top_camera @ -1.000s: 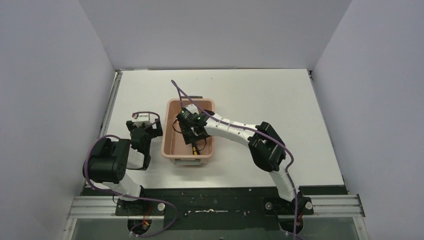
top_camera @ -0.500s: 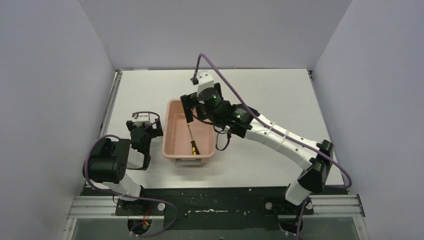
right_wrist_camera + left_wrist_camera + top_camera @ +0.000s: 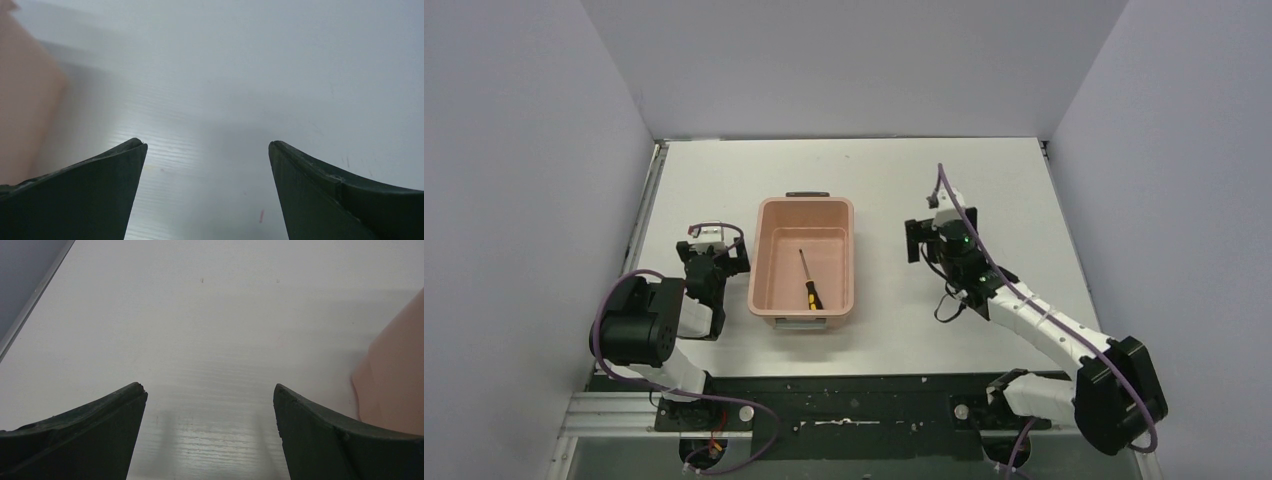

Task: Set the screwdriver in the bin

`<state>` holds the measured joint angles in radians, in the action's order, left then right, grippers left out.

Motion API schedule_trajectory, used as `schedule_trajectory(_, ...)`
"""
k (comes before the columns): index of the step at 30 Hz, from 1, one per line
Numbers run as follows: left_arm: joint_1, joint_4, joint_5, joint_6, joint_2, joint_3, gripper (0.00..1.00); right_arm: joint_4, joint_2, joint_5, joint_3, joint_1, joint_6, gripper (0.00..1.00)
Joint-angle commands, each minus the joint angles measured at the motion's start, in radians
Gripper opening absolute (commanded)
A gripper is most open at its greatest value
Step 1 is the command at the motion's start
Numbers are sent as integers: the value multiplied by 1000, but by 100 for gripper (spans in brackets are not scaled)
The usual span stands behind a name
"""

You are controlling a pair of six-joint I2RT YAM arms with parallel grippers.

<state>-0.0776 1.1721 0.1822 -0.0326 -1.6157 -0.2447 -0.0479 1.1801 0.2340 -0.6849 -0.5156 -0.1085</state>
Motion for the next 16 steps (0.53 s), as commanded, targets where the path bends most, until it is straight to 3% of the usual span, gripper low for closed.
schedule_trajectory(1,3,40,-9,6,7,-8,97,-379,-94,-63,217,144,10,100)
schedule_trajectory(6,3,40,-9,6,5,-10,97,-495,-104,-14,367,209,-20,100)
schedule_trajectory(16,3,40,-8,6,6,-8,97,-498,-97,-22,363,215,-9,100)
